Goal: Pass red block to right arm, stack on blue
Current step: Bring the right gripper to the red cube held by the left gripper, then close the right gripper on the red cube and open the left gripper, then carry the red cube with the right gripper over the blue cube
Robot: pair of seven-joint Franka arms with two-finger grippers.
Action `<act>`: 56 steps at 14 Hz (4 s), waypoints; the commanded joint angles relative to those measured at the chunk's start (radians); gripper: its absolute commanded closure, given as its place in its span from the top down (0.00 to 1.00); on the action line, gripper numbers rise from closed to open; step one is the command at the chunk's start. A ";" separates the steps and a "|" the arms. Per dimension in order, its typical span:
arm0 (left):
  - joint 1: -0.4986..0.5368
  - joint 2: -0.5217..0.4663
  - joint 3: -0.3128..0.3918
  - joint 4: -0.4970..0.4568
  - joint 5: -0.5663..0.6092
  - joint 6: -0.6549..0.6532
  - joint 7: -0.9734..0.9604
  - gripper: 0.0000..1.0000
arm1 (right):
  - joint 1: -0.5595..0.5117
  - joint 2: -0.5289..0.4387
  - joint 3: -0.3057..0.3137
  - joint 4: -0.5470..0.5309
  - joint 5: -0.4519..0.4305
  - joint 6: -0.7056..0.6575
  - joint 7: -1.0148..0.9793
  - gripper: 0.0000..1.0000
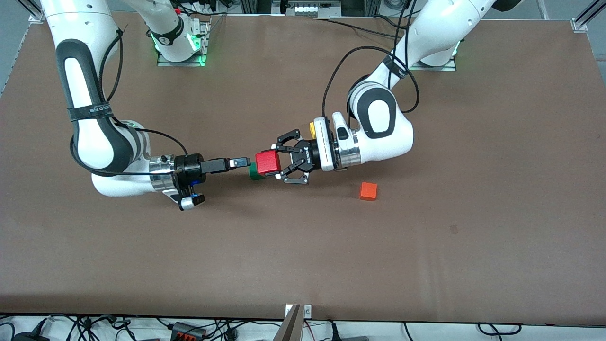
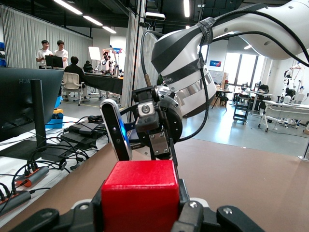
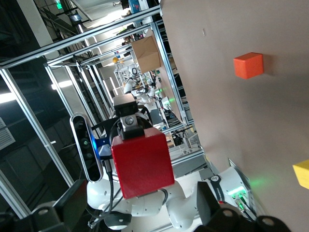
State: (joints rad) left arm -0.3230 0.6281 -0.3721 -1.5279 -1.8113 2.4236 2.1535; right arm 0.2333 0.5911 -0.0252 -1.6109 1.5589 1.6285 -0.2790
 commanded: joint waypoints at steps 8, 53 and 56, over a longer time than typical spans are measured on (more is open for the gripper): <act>-0.013 0.012 0.001 0.028 -0.040 0.034 0.068 0.08 | 0.034 0.058 -0.001 0.059 0.084 0.019 -0.012 1.00; 0.061 -0.076 0.009 -0.047 0.188 -0.047 -0.110 1.00 | 0.020 0.055 -0.035 0.140 -0.123 -0.053 0.017 0.00; 0.096 -0.125 0.012 -0.087 0.356 -0.116 -0.249 1.00 | 0.000 0.038 -0.059 0.141 -0.325 -0.055 0.121 0.00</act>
State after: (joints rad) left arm -0.2606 0.5776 -0.3635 -1.5490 -1.5509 2.3617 1.9927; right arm 0.2497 0.6466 -0.0787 -1.4736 1.3314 1.5887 -0.2237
